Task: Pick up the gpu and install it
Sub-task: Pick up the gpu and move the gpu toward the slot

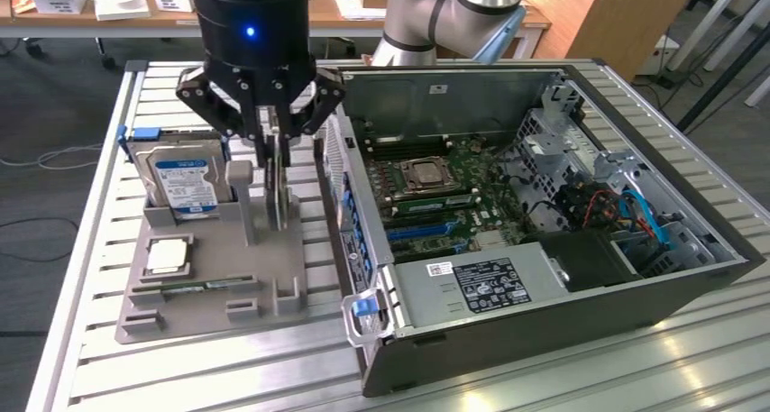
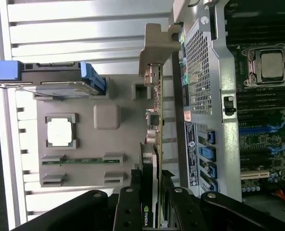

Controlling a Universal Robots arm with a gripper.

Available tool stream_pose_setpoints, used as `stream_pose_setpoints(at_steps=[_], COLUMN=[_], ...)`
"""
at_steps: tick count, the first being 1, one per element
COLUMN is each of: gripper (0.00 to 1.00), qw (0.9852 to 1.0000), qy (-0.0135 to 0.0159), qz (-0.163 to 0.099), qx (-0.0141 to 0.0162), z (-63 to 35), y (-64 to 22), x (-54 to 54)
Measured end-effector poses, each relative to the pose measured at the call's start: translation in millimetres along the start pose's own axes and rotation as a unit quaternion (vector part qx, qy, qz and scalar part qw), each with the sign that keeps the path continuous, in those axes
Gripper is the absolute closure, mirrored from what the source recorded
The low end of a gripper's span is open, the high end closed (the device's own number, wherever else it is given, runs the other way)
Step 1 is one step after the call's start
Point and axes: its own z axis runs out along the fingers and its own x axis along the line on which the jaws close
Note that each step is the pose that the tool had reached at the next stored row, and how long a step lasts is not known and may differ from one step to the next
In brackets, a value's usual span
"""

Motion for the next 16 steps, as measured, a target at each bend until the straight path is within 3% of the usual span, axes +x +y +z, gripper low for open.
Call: stream_pose_setpoints(at_steps=[12,16], gripper=[0.73,0.73], qw=[1.0,1.0], qy=[0.0,0.0], qz=[0.0,0.0], qx=[0.0,0.0], z=[-45.8,-55.4], y=[2.1,2.5], x=[-1.5,-1.8])
